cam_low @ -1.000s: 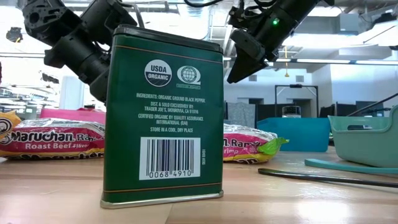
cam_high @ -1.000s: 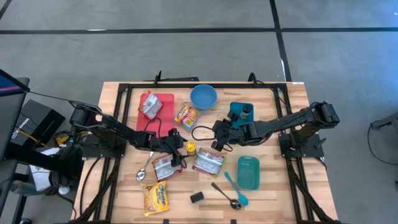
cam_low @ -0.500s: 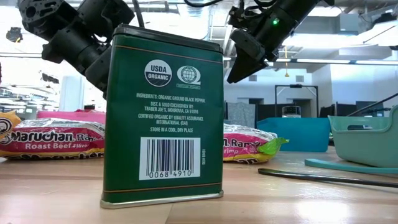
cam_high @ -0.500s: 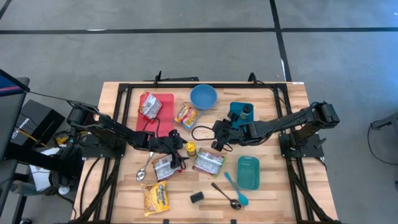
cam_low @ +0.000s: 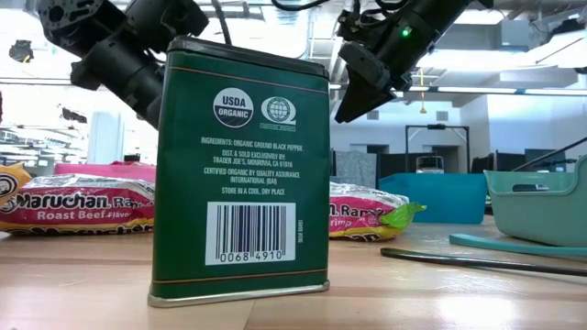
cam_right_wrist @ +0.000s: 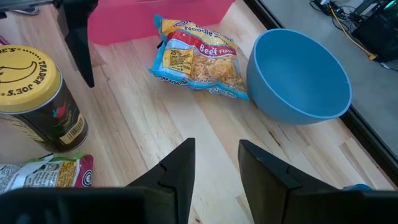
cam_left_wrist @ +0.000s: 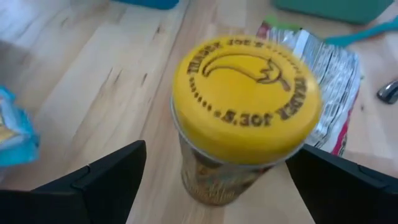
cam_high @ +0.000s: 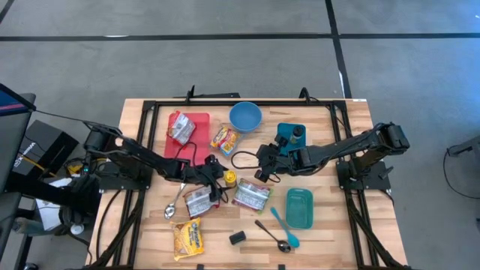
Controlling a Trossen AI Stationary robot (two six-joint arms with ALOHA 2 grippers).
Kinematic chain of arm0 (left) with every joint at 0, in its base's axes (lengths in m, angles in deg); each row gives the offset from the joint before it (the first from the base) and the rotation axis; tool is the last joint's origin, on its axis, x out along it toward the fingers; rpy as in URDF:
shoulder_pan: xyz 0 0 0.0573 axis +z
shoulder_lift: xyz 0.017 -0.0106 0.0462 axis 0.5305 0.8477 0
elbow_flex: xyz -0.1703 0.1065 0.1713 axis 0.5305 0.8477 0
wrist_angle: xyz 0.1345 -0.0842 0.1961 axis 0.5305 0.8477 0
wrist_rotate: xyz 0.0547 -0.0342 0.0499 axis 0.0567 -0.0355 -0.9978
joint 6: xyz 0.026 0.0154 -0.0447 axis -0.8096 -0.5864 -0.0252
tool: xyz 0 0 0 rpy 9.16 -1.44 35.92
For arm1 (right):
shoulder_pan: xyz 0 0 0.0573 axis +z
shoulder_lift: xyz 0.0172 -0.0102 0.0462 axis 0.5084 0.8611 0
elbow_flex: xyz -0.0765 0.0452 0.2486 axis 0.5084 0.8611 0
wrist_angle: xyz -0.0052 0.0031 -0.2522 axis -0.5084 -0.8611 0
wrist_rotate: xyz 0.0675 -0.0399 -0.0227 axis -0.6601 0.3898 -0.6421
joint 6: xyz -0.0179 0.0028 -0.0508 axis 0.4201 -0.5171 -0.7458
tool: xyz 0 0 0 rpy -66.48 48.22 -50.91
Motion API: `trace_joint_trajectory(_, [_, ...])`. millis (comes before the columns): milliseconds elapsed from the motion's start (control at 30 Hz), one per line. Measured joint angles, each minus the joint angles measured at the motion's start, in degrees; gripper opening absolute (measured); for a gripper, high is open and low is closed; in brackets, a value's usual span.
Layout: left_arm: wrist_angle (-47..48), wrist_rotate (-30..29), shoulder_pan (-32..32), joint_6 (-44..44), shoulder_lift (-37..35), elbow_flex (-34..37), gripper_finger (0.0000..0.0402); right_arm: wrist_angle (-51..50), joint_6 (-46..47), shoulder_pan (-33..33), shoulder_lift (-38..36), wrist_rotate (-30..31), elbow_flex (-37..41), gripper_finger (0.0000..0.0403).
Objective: Pick & Place Food Item
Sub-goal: Put the yellow seasoning bottle into the blue bin
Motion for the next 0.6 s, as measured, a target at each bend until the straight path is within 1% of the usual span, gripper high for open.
trace_joint_trajectory(200, [0.5,0.0,0.0,0.2,0.8,-0.3,0.0374,0.0,0.0,0.0,0.0,0.0,0.0,0.0116])
trace_joint_trajectory(433, [0.5,0.0,0.0,0.0,7.7,-3.8,0.0374,-0.2,0.0,0.0,0.0,0.0,0.0,0.0116])
trace_joint_trajectory(533, [0.6,0.2,0.2,-0.1,9.9,-4.8,0.0374,-0.3,0.0,0.0,0.0,0.0,0.0,0.0116])
trace_joint_trajectory(600, [1.9,0.4,0.3,-0.1,9.9,-4.5,0.0374,-0.3,0.0,0.0,0.0,0.0,0.0,0.0116])
